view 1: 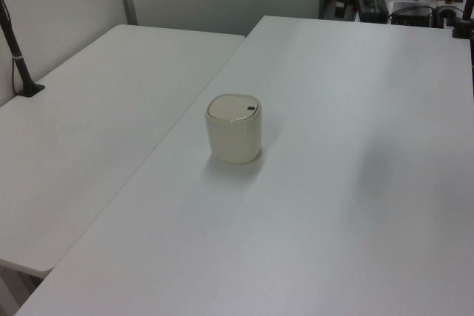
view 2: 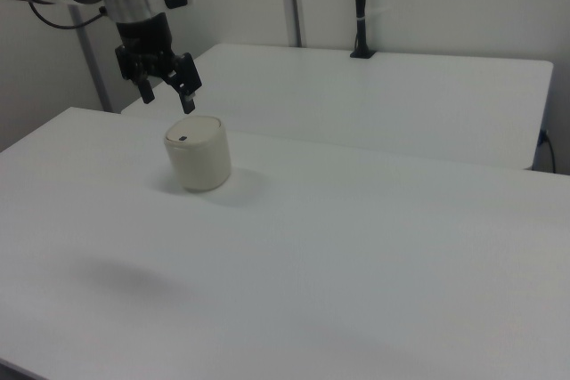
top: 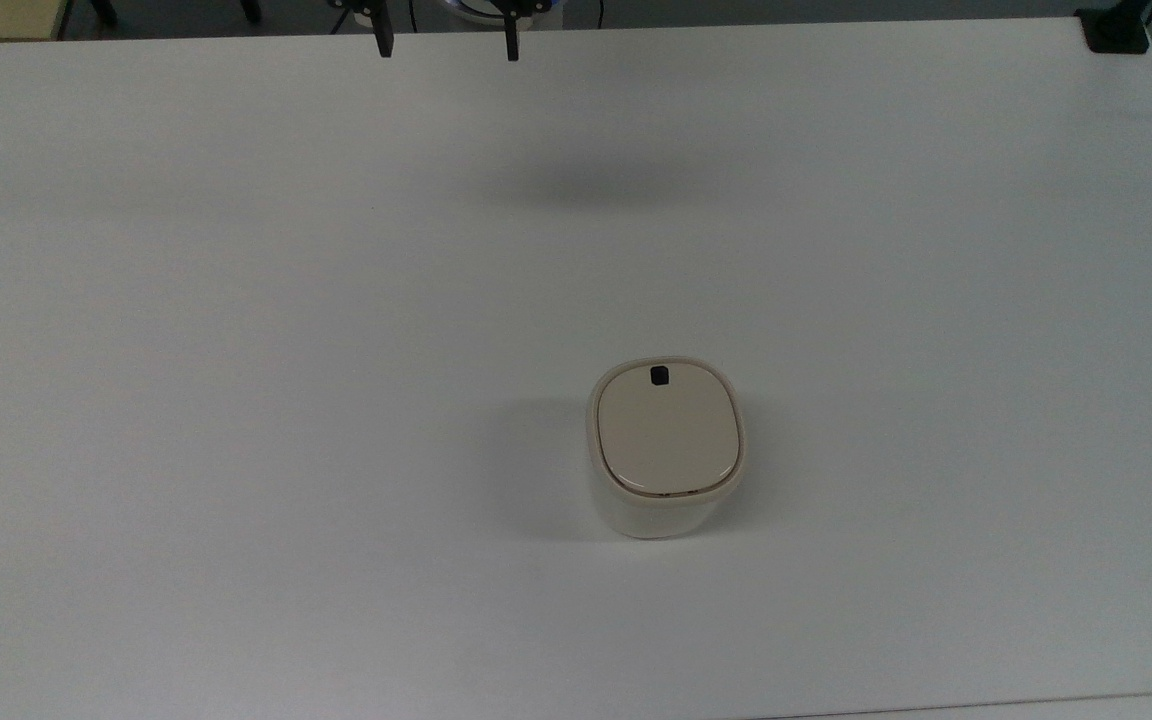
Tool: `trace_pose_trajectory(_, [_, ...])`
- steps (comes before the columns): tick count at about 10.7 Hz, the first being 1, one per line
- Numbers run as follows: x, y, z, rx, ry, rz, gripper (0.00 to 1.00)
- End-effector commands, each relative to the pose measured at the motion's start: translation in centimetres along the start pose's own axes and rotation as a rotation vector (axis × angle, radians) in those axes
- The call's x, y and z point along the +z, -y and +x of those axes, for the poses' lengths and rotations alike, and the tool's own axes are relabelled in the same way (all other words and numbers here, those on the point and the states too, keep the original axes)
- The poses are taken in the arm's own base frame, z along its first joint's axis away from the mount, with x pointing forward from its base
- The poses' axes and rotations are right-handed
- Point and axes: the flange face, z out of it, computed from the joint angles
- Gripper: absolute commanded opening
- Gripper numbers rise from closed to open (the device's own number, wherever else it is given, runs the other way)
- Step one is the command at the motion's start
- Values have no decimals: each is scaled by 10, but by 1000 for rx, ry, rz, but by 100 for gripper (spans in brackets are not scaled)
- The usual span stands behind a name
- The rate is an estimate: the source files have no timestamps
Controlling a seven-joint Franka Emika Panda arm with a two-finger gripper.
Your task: Open the trash bin
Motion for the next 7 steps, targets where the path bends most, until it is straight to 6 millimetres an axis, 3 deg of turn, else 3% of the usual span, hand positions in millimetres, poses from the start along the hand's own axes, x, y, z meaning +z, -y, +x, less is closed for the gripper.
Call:
trace_pose_trajectory(1, [-2,-4,-8,-7,15,-10,100])
trace_pose_trajectory(7, [-1,-4,-8,-5,17,-6,100])
